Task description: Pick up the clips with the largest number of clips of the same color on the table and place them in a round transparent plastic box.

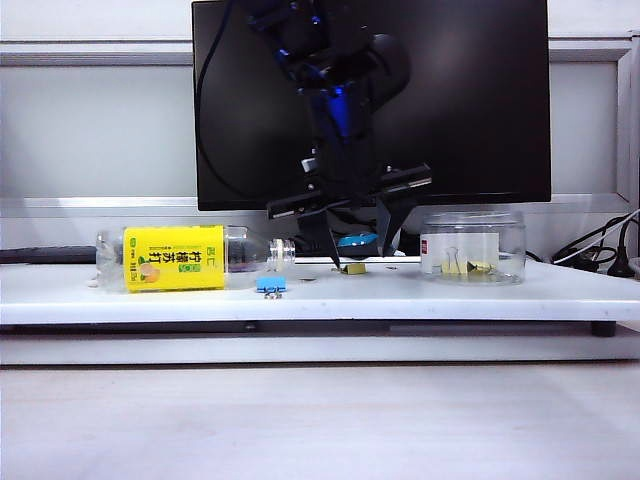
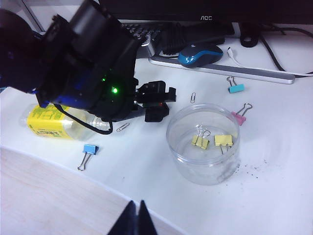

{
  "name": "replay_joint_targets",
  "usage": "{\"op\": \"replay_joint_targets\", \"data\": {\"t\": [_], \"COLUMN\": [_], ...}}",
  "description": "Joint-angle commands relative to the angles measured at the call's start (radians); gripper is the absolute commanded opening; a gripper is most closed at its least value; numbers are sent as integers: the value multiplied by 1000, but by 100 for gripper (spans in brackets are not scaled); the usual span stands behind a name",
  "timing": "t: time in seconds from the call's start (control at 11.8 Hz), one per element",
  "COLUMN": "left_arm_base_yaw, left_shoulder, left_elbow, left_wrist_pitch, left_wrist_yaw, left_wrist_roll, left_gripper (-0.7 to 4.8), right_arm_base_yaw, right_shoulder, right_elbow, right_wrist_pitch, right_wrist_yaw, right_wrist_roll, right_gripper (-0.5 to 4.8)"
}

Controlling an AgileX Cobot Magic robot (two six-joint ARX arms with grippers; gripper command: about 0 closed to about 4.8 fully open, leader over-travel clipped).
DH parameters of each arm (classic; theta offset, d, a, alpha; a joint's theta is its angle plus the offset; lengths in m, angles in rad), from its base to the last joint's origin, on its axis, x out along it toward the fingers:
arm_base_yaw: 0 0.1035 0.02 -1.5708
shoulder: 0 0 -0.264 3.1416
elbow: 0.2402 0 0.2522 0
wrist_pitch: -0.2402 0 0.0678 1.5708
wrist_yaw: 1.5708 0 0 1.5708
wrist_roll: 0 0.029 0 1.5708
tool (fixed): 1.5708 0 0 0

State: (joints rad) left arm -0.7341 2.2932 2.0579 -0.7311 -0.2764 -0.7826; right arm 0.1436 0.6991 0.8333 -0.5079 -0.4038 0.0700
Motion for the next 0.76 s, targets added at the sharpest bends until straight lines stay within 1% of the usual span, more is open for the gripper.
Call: {"op": "replay_joint_targets", "data": {"t": [0.08,0.42,0.76], "left_arm_base_yaw": [-8,-11,-11], "left_shoulder": [-2,28,42], "left_elbow": [3,3,3], "left_wrist_pitch": [22,34,52], "left_wrist_yaw": [-82,-90,-91], "left_wrist_roll": [-4,-64,-64], "left_gripper": [279,279,278], "right_arm_base_yaw": [0,0,0], "right_shoulder": [-14,-19,-19], "right_elbow": [4,4,4], "right_wrist_pitch": [10,11,11], "right_wrist_yaw": [2,2,2], "right_wrist_roll": [3,2,2], "right_gripper": [13,13,13]}}
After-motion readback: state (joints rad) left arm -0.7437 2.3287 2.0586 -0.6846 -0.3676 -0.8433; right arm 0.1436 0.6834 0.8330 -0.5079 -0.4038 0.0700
